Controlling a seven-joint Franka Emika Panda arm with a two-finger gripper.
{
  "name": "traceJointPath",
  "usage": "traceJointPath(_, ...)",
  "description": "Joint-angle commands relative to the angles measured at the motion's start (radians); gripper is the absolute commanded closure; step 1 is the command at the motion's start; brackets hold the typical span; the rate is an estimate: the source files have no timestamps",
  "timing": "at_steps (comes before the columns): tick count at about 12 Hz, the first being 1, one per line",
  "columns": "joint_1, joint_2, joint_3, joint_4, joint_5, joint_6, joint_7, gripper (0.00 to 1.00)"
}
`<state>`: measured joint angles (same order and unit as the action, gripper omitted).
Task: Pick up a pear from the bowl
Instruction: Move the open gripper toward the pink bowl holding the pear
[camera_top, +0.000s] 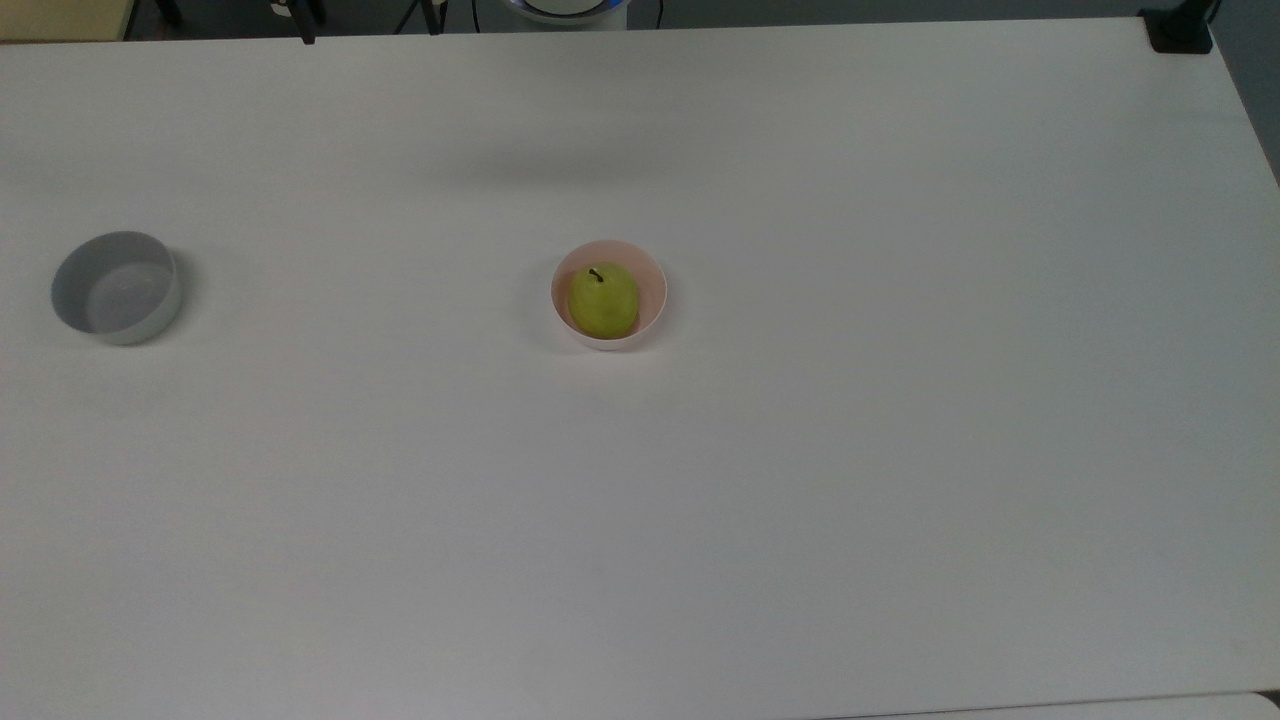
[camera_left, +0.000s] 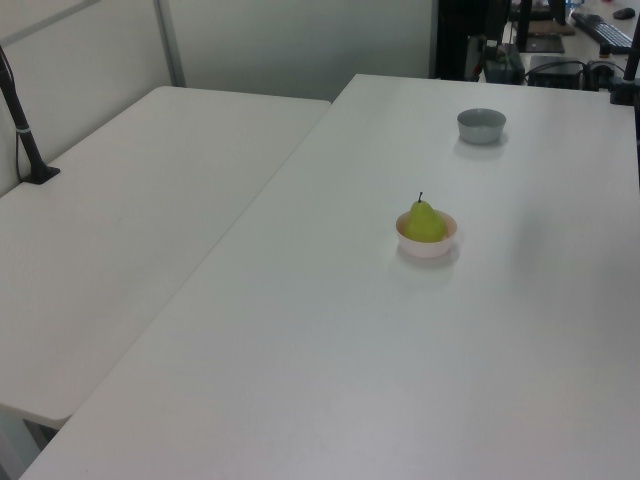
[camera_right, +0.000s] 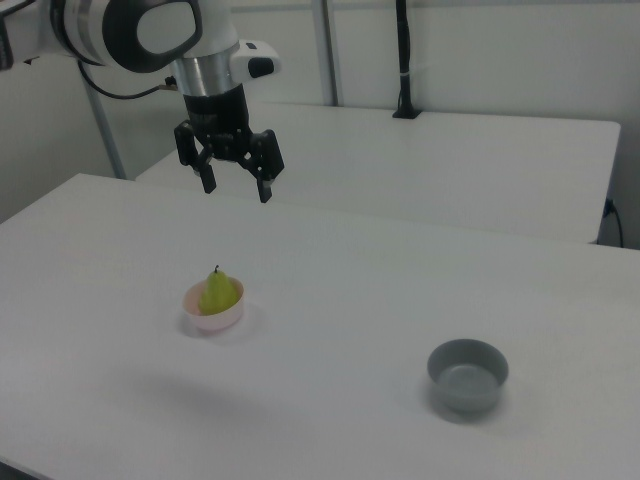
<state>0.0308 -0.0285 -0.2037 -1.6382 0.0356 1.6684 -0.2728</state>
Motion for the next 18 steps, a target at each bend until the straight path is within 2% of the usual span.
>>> traceJointPath(1, -0.003, -0.008, 0.012, -0.018, -0.008, 0.020, -0.011, 0.00)
traceJointPath(9, -0.003, -0.008, 0.012, -0.023, -0.008, 0.001, -0.032, 0.00)
traceJointPath(12, -0.003, 0.001, 0.038, -0.060, -0.010, 0.001, -0.294, 0.00)
traceJointPath(13, 0.001, 0.008, 0.044, -0.061, -0.010, 0.004, -0.298, 0.00)
traceJointPath(16, 0.014, 0.042, 0.087, -0.068, -0.008, 0.022, -0.249, 0.00)
traceJointPath(18, 0.034, 0.076, 0.122, -0.084, -0.006, 0.081, -0.058, 0.00)
